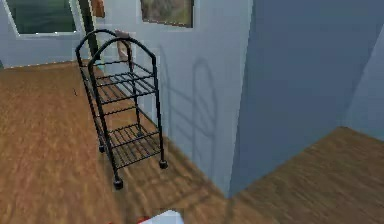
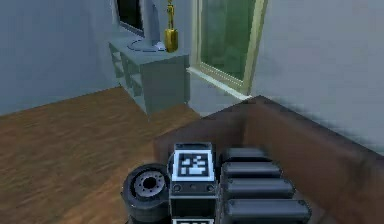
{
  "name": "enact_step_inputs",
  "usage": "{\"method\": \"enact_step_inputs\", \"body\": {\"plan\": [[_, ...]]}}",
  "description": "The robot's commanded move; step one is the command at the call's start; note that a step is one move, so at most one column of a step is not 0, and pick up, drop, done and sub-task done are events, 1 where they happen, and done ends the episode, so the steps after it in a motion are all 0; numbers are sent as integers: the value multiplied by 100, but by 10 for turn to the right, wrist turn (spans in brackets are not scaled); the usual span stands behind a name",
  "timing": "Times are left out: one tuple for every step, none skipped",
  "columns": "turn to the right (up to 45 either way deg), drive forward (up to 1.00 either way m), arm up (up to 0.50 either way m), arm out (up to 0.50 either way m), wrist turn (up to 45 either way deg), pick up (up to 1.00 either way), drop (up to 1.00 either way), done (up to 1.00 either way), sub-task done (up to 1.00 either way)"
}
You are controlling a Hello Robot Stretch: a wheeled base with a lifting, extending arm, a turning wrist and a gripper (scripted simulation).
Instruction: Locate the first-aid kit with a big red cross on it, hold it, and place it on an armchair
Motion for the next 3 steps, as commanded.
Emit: {"method": "enact_step_inputs", "body": {"plan": [[-420,0,0,0,0,0,0,0,0],[0,35,0,0,0,0,0,0,0],[-150,0,0,0,0,0,0,0,0]]}}
